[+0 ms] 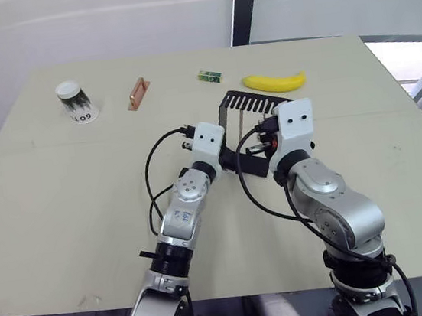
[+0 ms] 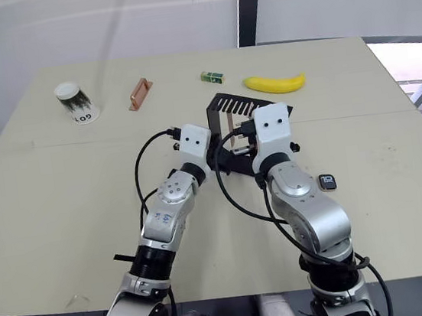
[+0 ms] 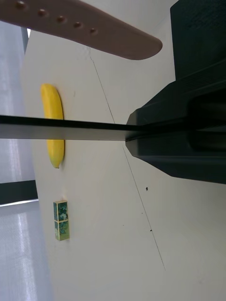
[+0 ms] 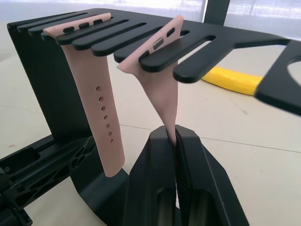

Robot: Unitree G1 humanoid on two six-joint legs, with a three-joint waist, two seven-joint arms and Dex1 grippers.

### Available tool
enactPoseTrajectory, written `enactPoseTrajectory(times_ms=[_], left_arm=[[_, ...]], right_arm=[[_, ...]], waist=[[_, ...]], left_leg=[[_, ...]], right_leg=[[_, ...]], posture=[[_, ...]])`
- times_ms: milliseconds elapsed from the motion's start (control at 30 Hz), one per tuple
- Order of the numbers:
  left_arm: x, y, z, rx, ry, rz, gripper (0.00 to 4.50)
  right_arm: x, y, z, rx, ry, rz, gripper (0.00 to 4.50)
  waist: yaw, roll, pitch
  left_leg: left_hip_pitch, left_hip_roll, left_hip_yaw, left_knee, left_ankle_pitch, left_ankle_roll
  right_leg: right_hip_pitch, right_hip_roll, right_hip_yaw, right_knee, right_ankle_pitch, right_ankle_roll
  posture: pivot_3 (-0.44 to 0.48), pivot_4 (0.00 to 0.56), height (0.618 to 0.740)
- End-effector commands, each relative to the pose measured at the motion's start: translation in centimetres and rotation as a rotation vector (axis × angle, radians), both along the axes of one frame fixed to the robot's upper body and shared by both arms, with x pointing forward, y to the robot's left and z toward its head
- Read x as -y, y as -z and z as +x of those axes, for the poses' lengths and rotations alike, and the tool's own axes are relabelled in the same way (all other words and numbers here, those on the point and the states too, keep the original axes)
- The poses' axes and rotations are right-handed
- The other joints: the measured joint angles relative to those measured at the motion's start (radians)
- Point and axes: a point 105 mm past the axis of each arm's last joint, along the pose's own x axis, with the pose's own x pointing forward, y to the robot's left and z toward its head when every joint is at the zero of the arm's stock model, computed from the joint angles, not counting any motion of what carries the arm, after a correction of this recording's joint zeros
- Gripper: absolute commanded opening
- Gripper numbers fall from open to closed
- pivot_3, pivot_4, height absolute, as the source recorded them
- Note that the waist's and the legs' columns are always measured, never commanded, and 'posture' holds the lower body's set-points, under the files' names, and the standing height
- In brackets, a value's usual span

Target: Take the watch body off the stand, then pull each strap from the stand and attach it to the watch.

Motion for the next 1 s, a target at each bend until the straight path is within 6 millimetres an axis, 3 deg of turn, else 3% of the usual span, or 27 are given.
enactPoseTrajectory(times_ms=[33, 333, 667, 1000], left_arm=[[1.1, -1.6, -0.4, 0.057, 0.035, -0.011, 0.00], [1.1, -1.5, -0.4, 0.056, 0.034, -0.008, 0.00], [1.0, -1.4, -0.3, 0.033, 0.052, -0.015, 0.00], [1.0, -1.5, -0.2, 0.040, 0.051, -0.012, 0.00]], right_arm=[[-0.4, -2.0, -0.9, 0.091, -0.037, -0.005, 0.06], [-0.5, -3.9, -2.3, 0.145, -0.088, -0.056, 0.06], [0.7, -1.3, -4.1, 0.056, -0.128, -0.132, 0.06], [0.9, 0.4, -6.7, -0.016, -0.319, -0.142, 0.06]], waist=[[0.000, 0.000, 0.000], [0.000, 0.000, 0.000], [0.000, 0.000, 0.000], [0.001, 0.000, 0.000]], left_leg=[[0.000, 0.000, 0.000, 0.000, 0.000, 0.000], [0.000, 0.000, 0.000, -0.001, 0.000, 0.000], [-0.001, 0.000, 0.000, -0.001, 0.000, 0.000], [0.000, 0.000, 0.000, -0.002, 0.000, 0.000]], right_leg=[[0.000, 0.000, 0.000, 0.000, 0.000, 0.000], [0.000, 0.000, 0.000, 0.000, 0.000, 0.000], [-0.001, 0.000, 0.000, -0.001, 0.000, 0.000], [0.000, 0.000, 0.000, -0.002, 0.000, 0.000]], posture=[[0.000, 0.150, 0.740], [0.000, 0.150, 0.740], [0.000, 0.150, 0.740], [0.000, 0.150, 0.740]])
